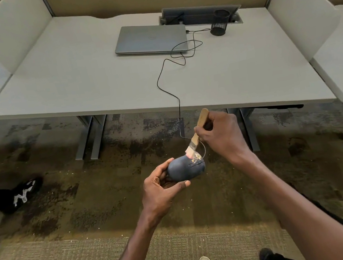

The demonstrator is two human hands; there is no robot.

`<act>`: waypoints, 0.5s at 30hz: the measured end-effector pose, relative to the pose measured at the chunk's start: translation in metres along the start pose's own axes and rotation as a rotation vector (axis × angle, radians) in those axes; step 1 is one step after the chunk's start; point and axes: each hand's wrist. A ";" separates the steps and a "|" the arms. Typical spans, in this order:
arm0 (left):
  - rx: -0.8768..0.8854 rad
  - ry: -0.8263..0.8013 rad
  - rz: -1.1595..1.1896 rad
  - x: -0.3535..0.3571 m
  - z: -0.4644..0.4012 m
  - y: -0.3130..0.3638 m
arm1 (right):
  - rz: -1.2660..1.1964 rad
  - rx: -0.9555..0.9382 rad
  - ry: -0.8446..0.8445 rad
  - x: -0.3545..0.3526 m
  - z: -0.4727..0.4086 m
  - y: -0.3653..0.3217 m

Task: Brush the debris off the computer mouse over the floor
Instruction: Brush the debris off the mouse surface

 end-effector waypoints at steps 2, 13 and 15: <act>-0.004 -0.002 -0.008 -0.001 0.001 -0.001 | 0.015 0.007 0.014 -0.002 -0.001 0.005; 0.003 0.021 0.046 -0.009 -0.002 -0.001 | -0.109 -0.030 -0.039 0.001 0.012 -0.002; 0.000 0.029 0.054 -0.011 -0.001 0.000 | -0.111 -0.023 -0.029 0.002 0.010 0.001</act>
Point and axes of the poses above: each hand's wrist, its own z-axis away from the middle knuckle, its own x-axis out of the palm, y = z × x, and after that the axes turned 5 degrees about z, right-handed
